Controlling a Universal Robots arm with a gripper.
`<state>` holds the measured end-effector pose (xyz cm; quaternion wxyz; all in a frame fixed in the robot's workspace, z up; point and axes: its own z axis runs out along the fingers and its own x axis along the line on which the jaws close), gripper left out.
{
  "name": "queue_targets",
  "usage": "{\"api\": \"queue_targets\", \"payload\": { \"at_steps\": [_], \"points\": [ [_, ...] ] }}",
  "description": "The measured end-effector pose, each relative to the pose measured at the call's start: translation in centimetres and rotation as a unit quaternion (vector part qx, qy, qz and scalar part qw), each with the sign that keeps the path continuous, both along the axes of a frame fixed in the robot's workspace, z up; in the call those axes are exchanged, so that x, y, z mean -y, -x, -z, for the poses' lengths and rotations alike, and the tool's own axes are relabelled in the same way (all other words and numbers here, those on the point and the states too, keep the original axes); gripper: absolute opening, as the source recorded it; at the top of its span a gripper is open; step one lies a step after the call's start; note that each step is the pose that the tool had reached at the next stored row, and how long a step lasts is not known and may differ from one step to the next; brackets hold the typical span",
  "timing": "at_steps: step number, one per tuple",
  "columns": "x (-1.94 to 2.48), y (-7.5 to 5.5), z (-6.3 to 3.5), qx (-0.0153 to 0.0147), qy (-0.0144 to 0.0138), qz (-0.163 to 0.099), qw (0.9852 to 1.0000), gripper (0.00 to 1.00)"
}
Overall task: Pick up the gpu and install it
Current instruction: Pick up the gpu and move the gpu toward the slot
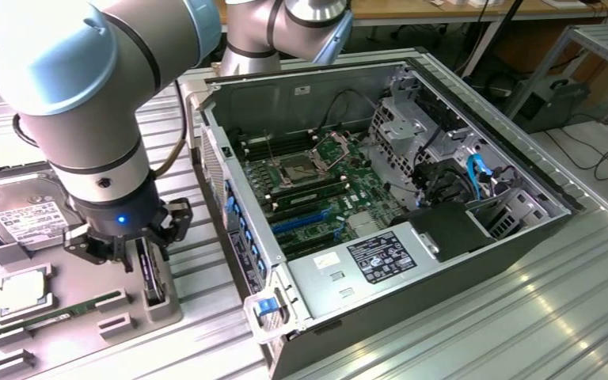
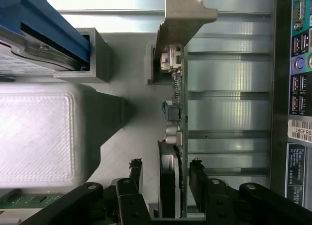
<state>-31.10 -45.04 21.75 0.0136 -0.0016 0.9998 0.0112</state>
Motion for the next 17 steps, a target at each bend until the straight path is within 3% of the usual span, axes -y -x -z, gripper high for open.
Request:
{"api": "queue_targets", "payload": {
  "at_steps": [5,8,17],
  "points": [
    [0.0,-0.16,0.0,0.0001,0.0,0.0,1.0,0.5],
    [0.0,-0.21,0.01,0.0,0.0,0.0,1.0,0.36],
    [0.0,-0.25,0.0,0.0,0.0,0.0,1.0,0.36]
  ]
}}
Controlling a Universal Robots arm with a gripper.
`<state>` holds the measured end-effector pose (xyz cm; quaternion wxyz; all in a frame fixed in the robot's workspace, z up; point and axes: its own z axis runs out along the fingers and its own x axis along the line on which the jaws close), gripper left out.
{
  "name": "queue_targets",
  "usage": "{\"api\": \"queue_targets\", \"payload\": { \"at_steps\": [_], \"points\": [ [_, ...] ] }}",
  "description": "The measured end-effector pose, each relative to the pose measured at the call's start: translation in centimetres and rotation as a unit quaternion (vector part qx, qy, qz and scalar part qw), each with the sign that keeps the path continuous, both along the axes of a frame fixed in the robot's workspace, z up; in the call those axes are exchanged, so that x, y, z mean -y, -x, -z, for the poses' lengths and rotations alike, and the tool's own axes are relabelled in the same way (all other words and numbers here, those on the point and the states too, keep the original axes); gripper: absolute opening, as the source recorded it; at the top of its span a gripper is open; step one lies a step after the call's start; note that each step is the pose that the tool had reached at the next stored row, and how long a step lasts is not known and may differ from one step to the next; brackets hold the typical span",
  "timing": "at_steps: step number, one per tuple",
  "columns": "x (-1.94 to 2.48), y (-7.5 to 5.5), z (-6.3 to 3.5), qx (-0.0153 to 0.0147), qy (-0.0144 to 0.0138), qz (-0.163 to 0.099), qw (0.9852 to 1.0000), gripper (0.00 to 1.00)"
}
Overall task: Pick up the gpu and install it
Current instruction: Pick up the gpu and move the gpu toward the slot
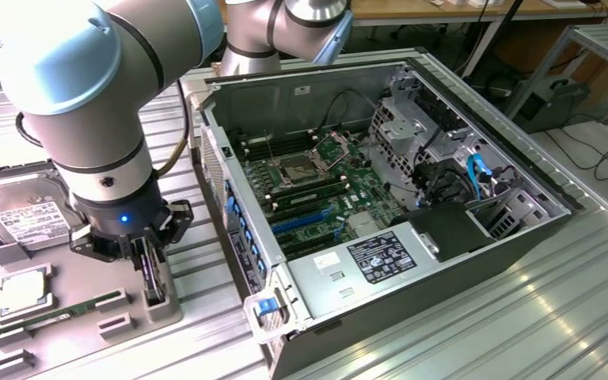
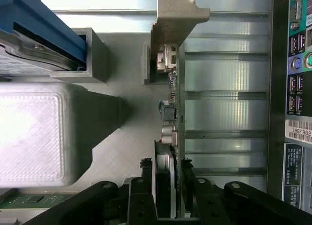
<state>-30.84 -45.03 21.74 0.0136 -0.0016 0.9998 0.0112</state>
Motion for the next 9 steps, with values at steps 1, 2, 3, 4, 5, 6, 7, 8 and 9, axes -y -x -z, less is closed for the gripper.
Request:
{"api": "queue_targets", "payload": {
  "at_steps": [1,2,3,4,5,6,7,8,9],
  "points": [
    [-0.02,-0.01,0.01,0.0001,0.0,0.0,1.0,0.36],
    [-0.06,-0.01,0.0,0.0,0.0,0.0,1.0,0.36],
    [-0.16,-0.01,0.0,0.0,0.0,0.0,1.0,0.36],
    [-0.24,0.0,0.0,0.0,0.0,0.0,1.0,0.36],
    [-0.24,0.0,0.01,0.0,0.0,0.0,1.0,0.36],
    [-0.23,0.0,0.01,0.0,0.0,0.0,1.0,0.36],
    [-0.23,0.0,0.01,-0.0001,0.0001,0.0,1.0,0.36],
    [-0.23,0.0,0.01,0.0,0.0,0.0,1.0,0.36],
    [-0.24,0.0,0.01,0.0,0.0,0.0,1.0,0.36]
  ]
}}
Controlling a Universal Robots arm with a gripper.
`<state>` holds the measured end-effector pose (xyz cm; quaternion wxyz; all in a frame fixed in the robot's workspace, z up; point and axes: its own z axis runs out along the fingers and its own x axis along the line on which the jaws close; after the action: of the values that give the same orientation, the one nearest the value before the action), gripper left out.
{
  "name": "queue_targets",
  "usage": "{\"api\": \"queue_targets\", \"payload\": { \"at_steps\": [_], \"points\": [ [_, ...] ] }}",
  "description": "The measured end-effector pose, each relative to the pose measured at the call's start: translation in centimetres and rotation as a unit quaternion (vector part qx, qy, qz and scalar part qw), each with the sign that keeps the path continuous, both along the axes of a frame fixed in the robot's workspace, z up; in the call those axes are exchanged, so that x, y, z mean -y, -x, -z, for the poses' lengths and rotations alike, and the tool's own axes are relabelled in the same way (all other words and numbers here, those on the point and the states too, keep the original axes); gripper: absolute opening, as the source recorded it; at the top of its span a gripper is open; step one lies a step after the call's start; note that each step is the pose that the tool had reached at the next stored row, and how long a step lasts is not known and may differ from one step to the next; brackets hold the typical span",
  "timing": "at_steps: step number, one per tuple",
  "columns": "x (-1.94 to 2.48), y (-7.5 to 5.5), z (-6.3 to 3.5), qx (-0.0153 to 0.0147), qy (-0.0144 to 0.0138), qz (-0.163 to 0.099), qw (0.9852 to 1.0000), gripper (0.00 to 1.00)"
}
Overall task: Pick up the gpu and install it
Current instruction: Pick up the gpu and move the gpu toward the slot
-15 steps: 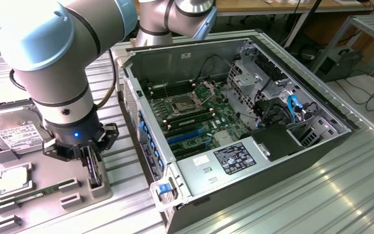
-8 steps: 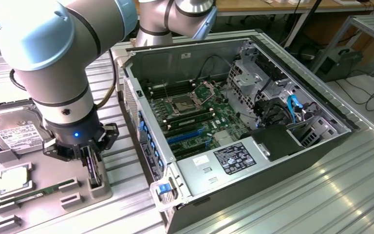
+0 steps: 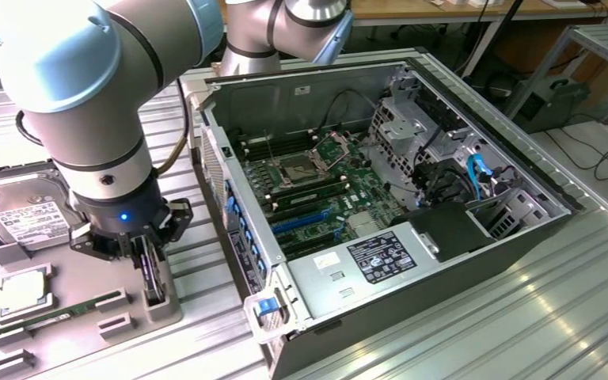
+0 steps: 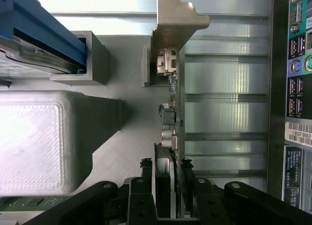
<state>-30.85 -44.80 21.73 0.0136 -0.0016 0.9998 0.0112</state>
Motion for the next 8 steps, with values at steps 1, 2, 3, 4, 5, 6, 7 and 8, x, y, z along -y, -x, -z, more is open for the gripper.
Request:
{"api": "queue_targets", "payload": {
  "at_steps": [1,2,3,4,5,6,7,8],
  "points": [
    [0.0,0.0,0.0,0.0,0.0,0.0,1.0,0.36],
    [0.0,0.0,0.0,0.0,0.0,0.0,1.0,0.36],
    [0.0,0.0,0.0,0.0,0.0,0.0,1.0,0.35],
    [0.0,0.0,0.0,0.0,0.0,0.0,1.0,0.35],
    [0.0,0.0,0.0,0.0,0.0,0.0,1.0,0.28],
    [0.0,0.0,0.01,0.0,0.0,0.0,1.0,0.28],
    [0.0,-0.01,0.01,0.0001,0.0,0.0,1.0,0.28],
    [0.0,-0.02,0.01,0.0001,-0.0001,0.0,1.0,0.28]
  ]
}}
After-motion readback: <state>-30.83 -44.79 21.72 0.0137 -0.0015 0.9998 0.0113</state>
